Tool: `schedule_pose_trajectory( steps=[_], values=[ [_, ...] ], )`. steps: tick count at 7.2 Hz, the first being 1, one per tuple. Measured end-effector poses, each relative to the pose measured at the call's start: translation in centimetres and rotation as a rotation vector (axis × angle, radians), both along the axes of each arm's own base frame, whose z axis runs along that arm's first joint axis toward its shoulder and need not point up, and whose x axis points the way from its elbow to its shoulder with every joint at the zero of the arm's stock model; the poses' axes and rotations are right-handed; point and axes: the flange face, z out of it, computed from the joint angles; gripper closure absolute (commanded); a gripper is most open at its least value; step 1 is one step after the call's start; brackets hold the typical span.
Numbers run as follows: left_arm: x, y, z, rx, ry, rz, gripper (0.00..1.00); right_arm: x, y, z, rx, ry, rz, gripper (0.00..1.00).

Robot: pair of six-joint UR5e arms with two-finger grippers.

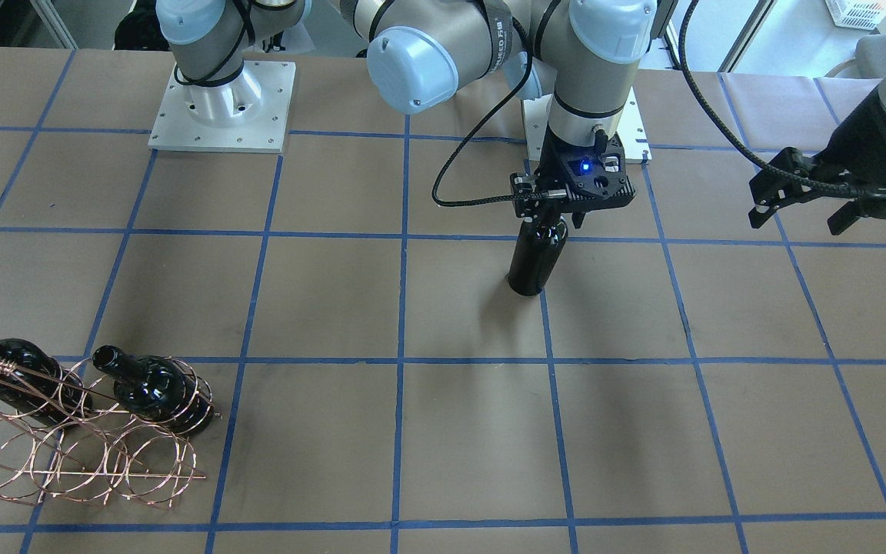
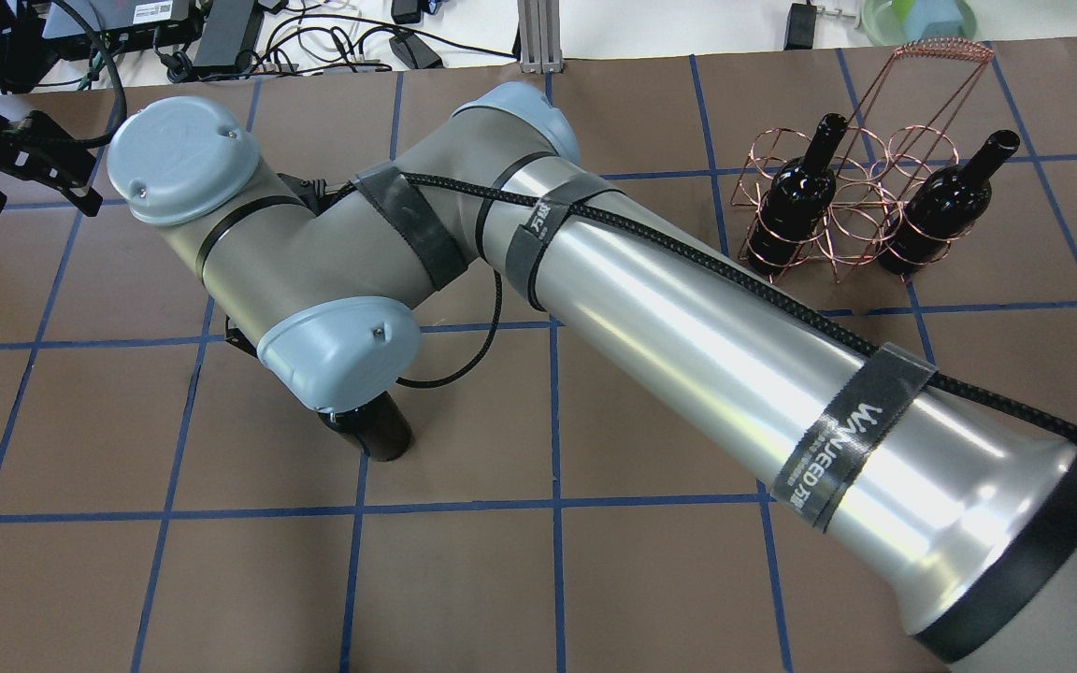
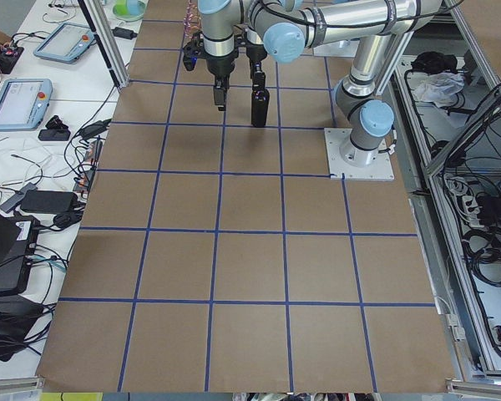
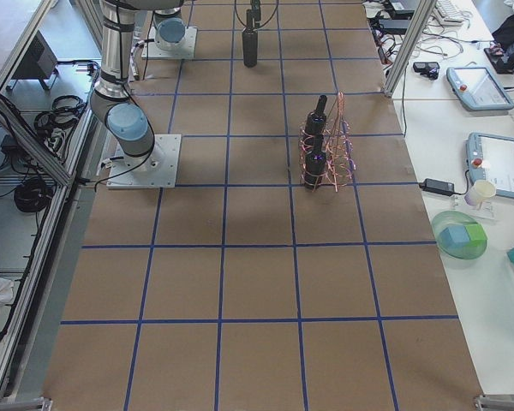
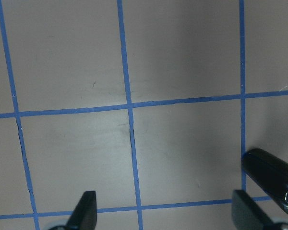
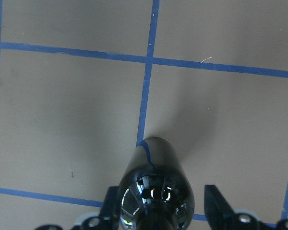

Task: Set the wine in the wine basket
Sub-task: 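Close the right gripper around the lying bottle's body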

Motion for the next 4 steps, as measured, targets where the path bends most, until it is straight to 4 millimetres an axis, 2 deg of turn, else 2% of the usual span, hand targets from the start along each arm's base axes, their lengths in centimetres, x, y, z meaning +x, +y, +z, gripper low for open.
schedule_pose_trajectory(
  steps=[4],
  values=[
    [-0.01,0.00,0.00,0.000,0.001,0.000,0.00,-0.11,0.25,-0.45,0.019,0.005,0.001,0.36]
  ],
)
